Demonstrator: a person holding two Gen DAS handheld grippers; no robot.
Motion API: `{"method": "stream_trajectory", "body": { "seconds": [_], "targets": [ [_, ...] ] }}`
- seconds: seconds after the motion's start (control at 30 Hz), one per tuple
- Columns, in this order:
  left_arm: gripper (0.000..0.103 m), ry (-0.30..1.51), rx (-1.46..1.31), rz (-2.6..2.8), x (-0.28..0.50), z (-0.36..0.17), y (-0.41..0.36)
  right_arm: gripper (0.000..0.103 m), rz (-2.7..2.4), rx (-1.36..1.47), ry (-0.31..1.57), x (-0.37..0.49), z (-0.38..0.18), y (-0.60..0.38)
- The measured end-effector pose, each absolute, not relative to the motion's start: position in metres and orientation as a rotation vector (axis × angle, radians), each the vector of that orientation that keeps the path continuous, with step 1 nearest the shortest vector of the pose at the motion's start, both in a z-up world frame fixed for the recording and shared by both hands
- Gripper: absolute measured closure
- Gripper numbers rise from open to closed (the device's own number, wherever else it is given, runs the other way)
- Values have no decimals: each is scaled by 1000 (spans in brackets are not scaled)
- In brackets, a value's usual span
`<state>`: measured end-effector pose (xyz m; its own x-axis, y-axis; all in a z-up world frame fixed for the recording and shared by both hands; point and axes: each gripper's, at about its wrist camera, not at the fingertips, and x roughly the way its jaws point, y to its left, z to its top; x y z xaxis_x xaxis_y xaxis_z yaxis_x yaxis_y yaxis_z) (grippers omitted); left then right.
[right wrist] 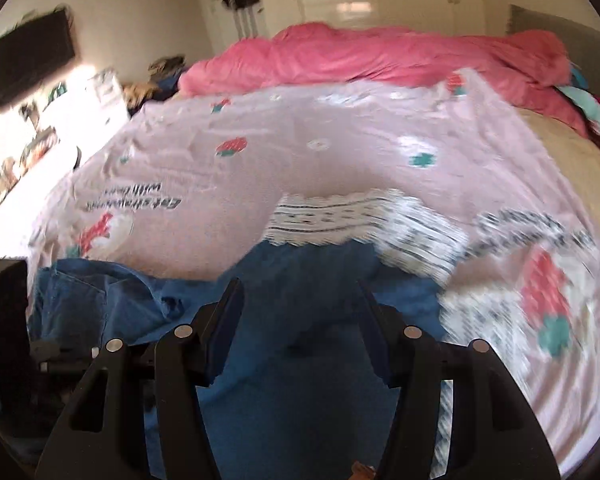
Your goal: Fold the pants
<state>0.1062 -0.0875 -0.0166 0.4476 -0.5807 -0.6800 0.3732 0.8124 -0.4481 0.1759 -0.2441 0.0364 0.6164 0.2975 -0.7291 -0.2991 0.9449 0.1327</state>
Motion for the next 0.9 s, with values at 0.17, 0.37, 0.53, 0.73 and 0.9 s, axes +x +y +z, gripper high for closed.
{"method": "stream_trajectory", "body": {
  "seconds": [0.17, 0.37, 0.53, 0.73, 0.9],
  "targets": [
    [102, 920, -238, -649, 99, -20, -96, 48, 333, -70, 932, 224, 19, -208],
    [102, 912, -202, -662, 89, -20, -106, 48, 312, -92, 1024, 274, -1, -175],
    [102, 909, -197, -654, 86, -19, -106, 65, 240, -189, 1075, 295, -20, -161],
    [102, 909, -215, -639, 89, -19, -98, 95, 257, -110, 985, 278, -1, -193],
    [102, 888, -175, -597, 90, -17, -97, 95, 267, 107, 910, 239, 31, -259]
  ]
}}
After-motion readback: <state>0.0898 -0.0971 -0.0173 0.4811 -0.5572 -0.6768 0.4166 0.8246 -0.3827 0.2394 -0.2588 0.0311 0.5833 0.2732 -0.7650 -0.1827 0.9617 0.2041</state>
